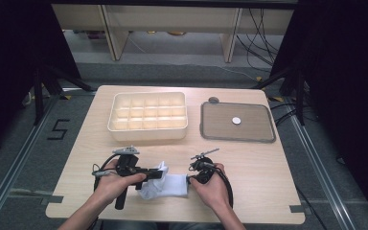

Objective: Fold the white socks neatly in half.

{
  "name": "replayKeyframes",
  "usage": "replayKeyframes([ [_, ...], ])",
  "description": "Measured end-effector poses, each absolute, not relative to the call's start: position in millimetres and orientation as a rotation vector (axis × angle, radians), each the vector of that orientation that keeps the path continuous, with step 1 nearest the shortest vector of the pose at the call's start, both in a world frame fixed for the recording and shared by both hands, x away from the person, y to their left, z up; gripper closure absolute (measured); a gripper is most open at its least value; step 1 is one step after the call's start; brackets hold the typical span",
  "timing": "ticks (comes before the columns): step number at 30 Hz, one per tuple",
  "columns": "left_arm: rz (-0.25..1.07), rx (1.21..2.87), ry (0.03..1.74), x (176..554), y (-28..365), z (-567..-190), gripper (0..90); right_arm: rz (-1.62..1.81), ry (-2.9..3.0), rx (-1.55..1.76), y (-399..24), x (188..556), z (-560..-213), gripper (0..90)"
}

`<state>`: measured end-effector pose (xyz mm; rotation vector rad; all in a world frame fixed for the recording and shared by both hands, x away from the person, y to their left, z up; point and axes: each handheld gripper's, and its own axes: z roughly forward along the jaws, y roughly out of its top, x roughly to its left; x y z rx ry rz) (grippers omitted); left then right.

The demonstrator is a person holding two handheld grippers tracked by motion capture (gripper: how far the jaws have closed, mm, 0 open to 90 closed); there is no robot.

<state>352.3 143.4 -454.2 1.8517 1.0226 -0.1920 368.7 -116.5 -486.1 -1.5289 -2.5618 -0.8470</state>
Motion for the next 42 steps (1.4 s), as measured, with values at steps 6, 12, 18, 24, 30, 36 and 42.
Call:
replayKeyframes([
  [6,-0.178,1.858,1.028,352.3,138.9,-455.2,83.0,-0.836,-2.556,-1.558,-116.1,368.1,-485.2,87.9],
  [12,-0.187,1.874,1.013,354.3,134.5,-456.8,82.9,-0.84,-2.548,-1.56,-115.1,367.4,-484.3,87.9],
  [18,-0.181,1.884,1.022,354.7,131.2,-459.5,82.9,-0.827,-2.565,-1.574,-114.7,367.9,-484.9,88.0],
  [24,-0.179,1.894,1.025,355.8,128.8,-461.5,82.9,-0.811,-2.578,-1.575,-114.9,367.7,-484.6,87.9],
  [30,-0.184,1.902,1.027,356.7,125.1,-464.7,82.9,-0.826,-2.571,-1.57,-114.1,367.4,-483.6,87.9],
  [36,-0.168,1.919,1.034,356.9,120.7,-467.8,82.8,-0.826,-2.558,-1.573,-112.7,366.6,-483.1,87.9],
  [42,-0.161,1.943,1.042,356.9,115.5,-472.5,82.8,-0.832,-2.567,-1.562,-112.4,366.6,-483.3,87.9],
])
